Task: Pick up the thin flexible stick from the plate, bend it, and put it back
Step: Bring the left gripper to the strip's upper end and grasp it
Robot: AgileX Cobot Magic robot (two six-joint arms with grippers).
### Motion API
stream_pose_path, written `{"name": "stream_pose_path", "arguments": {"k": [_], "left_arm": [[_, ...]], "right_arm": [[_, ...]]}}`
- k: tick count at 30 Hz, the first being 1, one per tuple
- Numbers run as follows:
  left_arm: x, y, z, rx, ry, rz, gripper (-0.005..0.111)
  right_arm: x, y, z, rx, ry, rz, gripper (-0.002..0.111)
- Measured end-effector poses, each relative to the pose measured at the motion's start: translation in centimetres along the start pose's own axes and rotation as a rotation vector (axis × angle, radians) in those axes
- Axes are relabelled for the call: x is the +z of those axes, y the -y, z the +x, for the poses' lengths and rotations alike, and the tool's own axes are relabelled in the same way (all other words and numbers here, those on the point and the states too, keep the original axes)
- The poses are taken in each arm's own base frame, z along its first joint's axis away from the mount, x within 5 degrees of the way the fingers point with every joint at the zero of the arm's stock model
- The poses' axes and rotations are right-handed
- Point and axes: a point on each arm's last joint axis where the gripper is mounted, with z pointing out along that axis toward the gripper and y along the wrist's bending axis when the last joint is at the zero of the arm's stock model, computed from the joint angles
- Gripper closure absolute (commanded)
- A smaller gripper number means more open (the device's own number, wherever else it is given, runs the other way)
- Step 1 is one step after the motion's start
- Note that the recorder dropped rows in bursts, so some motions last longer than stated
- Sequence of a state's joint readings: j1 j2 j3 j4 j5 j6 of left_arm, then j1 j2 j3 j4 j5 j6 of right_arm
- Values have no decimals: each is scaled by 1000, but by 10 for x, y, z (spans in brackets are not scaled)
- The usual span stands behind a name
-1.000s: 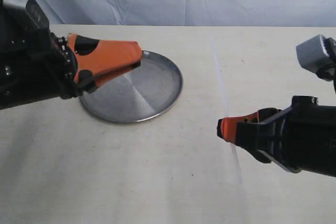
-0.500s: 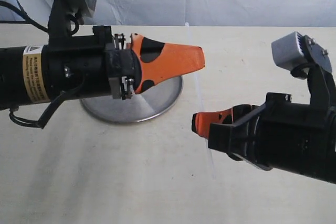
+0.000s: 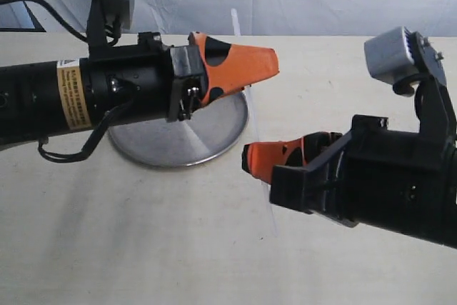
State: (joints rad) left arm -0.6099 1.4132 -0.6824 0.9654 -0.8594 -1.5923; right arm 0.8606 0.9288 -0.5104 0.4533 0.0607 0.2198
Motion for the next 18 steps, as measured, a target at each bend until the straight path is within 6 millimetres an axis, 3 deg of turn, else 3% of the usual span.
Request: {"name": "stream_pose_path", "arguments": {"k": [7,18], "left_arm": [[10,5,-7,-21,12,125,107],[9,10,-4,74,-11,172,106]], "right_arm": [[3,-8,-4,-38,-27,-11,109],[3,-7,-1,-96,-48,-3,109]]}}
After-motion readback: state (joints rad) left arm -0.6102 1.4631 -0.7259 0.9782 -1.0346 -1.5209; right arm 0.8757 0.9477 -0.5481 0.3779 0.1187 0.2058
